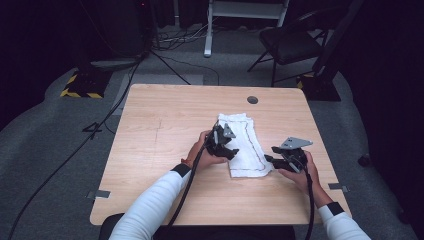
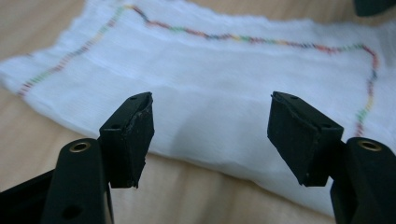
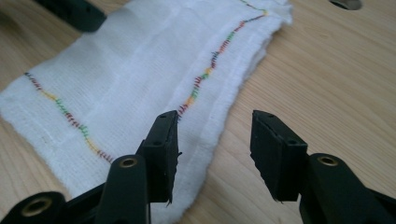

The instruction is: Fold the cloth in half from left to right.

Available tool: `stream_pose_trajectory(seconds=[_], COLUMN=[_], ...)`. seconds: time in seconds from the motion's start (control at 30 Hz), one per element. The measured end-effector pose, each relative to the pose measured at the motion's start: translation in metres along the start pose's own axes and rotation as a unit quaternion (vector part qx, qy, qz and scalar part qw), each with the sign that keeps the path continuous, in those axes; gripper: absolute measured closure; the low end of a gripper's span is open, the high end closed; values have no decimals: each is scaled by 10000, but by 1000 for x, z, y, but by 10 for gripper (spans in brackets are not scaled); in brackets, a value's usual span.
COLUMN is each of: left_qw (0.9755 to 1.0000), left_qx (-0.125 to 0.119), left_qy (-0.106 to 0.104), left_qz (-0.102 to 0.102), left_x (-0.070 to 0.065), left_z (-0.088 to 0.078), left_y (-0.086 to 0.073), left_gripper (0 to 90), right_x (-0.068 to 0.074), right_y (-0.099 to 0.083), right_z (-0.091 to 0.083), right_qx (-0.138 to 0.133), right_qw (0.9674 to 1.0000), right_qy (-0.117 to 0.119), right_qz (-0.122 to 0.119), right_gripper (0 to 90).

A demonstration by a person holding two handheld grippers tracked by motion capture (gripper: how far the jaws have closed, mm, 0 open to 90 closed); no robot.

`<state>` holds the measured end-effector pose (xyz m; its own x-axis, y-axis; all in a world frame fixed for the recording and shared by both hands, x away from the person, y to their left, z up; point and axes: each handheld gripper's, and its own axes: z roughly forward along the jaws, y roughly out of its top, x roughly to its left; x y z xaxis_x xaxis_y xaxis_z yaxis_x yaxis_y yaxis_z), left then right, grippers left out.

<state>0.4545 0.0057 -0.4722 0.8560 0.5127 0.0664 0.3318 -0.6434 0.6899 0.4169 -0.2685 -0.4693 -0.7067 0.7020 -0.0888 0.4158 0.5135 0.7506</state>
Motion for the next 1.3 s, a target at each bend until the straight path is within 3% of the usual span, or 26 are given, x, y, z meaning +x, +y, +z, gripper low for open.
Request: stream_pose_trajectory(seconds=[0.17,0.33,0.57,0.77,0.97,1.13,1.3], left_qw=[9992,9995,9998,9996,9992,9985,9983], left_qx=[304,209,142,185,262,279,278], left_qy=[-121,-212,-123,-231,-297,-467,-514], left_qz=[210,93,72,36,79,-73,-56], left_x=[-12,-10,-16,-21,-30,-36,-44], left_z=[12,13,8,-3,-17,-31,-42], left_y=[-7,-12,-20,-31,-43,-58,-69], left_gripper=[321,326,334,335,336,335,335], right_x=[-1,5,8,25,45,65,81], right_y=[0,-1,-4,-5,-8,-11,-13], right_z=[17,25,26,21,16,10,5], right_qx=[178,376,384,423,406,401,404], right_qw=[9998,9990,9977,9956,9940,9916,9891], right_qy=[120,218,549,778,943,1119,1279], right_qz=[-2,-125,-108,-319,-383,-504,-615], right_gripper=[524,540,626,658,666,666,662])
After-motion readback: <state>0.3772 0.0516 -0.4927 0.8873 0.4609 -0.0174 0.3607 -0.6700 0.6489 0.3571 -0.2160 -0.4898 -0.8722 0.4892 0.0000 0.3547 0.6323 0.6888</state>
